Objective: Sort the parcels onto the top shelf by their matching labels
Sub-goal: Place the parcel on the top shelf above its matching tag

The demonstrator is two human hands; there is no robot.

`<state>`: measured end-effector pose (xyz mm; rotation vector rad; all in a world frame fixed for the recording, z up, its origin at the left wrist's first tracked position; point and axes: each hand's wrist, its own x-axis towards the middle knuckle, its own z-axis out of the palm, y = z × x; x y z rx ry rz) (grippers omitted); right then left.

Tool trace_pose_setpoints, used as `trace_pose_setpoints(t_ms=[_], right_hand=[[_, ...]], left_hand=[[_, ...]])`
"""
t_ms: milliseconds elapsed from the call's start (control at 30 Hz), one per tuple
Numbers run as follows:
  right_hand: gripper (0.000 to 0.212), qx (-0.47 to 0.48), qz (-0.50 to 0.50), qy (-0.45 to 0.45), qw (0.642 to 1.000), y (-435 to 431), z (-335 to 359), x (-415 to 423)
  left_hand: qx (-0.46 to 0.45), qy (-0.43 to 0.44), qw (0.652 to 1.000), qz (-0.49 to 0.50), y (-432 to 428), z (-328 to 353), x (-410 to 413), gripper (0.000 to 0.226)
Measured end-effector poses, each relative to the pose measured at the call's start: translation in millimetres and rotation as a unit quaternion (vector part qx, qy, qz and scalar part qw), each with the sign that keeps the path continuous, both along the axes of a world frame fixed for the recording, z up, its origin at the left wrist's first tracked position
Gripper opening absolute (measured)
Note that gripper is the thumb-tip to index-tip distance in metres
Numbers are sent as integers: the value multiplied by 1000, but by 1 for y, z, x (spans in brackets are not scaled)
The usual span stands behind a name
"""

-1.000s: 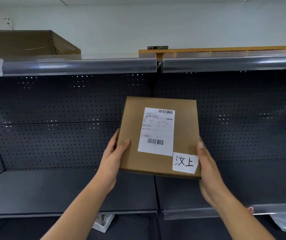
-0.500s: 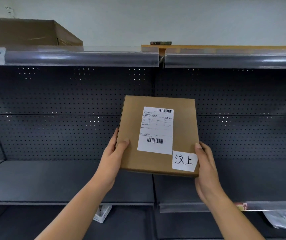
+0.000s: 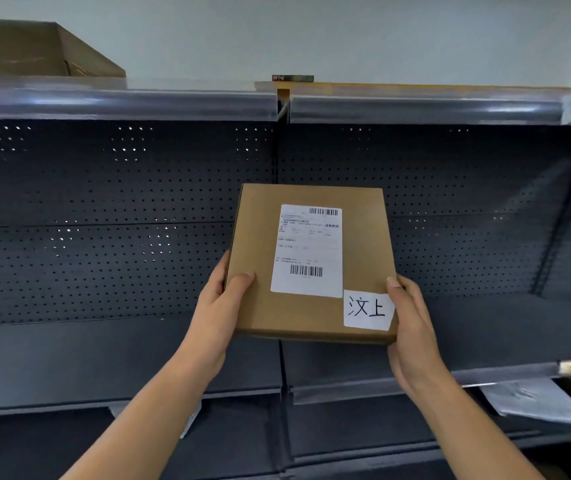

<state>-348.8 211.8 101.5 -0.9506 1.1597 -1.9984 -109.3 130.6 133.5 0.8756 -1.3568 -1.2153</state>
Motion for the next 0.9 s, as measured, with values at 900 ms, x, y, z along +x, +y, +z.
trace_pose_setpoints(t_ms=[900], right_hand=[[53,23,-214,86,973,193,-3,-74]], left_hand=[[20,33,982,-187,93,-6,-128,51]])
